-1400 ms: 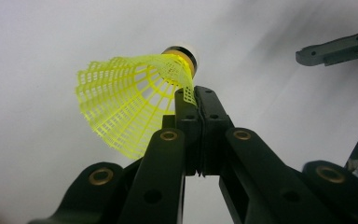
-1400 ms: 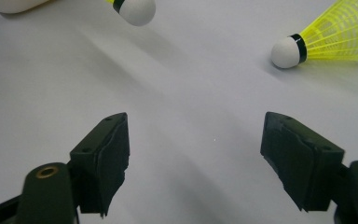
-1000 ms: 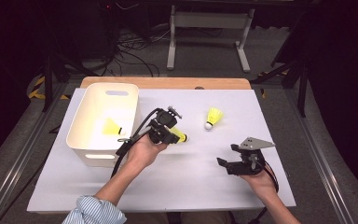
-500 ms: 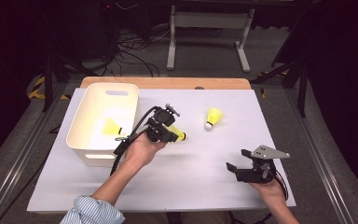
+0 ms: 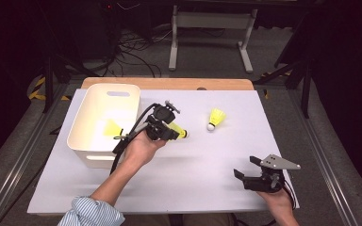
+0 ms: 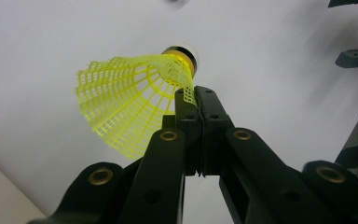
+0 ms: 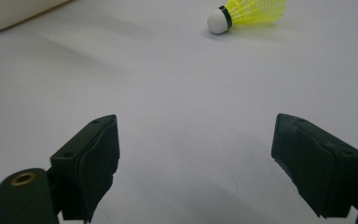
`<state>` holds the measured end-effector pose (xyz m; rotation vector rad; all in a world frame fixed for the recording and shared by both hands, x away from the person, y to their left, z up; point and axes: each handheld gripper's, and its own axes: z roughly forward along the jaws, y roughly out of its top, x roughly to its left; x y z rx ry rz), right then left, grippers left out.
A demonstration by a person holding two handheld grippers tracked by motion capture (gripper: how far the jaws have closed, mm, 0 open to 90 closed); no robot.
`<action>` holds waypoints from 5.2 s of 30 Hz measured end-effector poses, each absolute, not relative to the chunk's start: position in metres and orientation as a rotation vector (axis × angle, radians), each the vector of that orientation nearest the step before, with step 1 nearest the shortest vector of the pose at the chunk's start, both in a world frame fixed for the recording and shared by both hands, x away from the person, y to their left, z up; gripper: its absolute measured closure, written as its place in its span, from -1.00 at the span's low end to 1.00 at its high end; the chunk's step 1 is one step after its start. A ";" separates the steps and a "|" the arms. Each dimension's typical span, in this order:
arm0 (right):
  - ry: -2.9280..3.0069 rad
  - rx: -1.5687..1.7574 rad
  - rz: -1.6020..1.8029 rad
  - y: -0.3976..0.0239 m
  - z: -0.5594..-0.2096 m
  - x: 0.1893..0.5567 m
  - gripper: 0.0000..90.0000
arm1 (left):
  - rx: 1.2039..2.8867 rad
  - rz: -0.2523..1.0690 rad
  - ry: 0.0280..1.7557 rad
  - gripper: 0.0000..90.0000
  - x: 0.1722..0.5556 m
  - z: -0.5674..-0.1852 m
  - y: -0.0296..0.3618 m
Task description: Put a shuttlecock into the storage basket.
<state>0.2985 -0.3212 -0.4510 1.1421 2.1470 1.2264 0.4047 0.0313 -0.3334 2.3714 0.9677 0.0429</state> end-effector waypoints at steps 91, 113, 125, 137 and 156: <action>2.121 1.172 1.222 -0.329 -0.456 0.296 -0.66 | 2.165 0.138 1.152 0.98 0.424 -0.268 0.121; 2.125 1.173 1.221 -0.329 -0.457 0.296 -0.66 | 2.125 0.158 1.224 0.98 0.424 -0.270 0.149; 2.128 1.171 1.218 -0.329 -0.457 0.296 -0.66 | 2.113 0.169 1.246 0.98 0.422 -0.273 0.162; 2.130 1.168 1.217 -0.328 -0.457 0.296 -0.66 | 2.106 0.184 1.286 0.98 0.423 -0.278 0.169; 2.135 1.170 1.214 -0.328 -0.457 0.296 -0.66 | 2.102 0.190 1.366 0.98 0.430 -0.298 0.182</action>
